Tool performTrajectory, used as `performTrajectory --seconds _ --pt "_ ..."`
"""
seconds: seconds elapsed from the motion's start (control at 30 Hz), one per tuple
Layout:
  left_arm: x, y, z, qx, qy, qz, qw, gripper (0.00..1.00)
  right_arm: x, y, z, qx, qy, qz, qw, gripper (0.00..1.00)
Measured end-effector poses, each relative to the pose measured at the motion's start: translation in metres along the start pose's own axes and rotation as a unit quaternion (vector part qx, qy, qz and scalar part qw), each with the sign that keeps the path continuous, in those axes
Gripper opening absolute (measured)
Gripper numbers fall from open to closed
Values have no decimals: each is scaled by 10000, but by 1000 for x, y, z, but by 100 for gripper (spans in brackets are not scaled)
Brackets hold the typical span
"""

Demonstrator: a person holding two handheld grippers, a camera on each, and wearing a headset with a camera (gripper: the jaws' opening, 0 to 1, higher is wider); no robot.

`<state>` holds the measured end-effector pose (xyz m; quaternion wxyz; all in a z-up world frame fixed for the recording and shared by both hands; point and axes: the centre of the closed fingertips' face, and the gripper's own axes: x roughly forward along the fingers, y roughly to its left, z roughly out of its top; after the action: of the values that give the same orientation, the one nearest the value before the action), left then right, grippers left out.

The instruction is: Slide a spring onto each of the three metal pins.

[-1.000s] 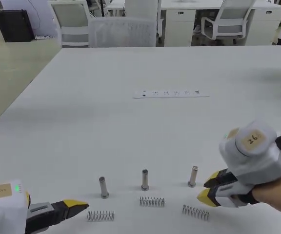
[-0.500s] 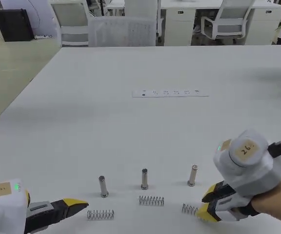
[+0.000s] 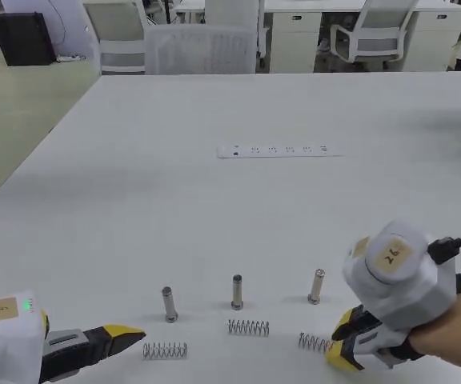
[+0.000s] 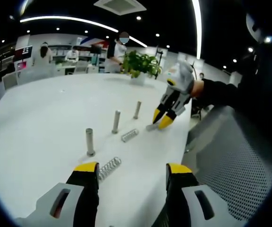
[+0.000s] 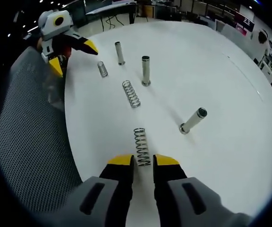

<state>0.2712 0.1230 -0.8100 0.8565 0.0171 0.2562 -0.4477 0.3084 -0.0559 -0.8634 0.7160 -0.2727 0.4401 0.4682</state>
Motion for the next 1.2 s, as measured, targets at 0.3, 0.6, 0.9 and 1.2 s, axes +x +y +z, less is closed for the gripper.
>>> performTrajectory --seconds 0.3,0.6,0.9,1.2 --pt "0 1 0 -16 -17 2 10000 52 2 -1 -3 -230 134 -75 9996 12" --pt "0 0 -1 18 4 -36 10000 52 2 -2 -2 -183 122 -100 9997 8" --pt "0 -1 -1 102 25 -89 9999 51 3 -2 -2 -127 142 -135 9997 7" --pt "2 -7 -2 197 134 -226 9995 50 3 -2 -1 -119 155 -146 9997 7"
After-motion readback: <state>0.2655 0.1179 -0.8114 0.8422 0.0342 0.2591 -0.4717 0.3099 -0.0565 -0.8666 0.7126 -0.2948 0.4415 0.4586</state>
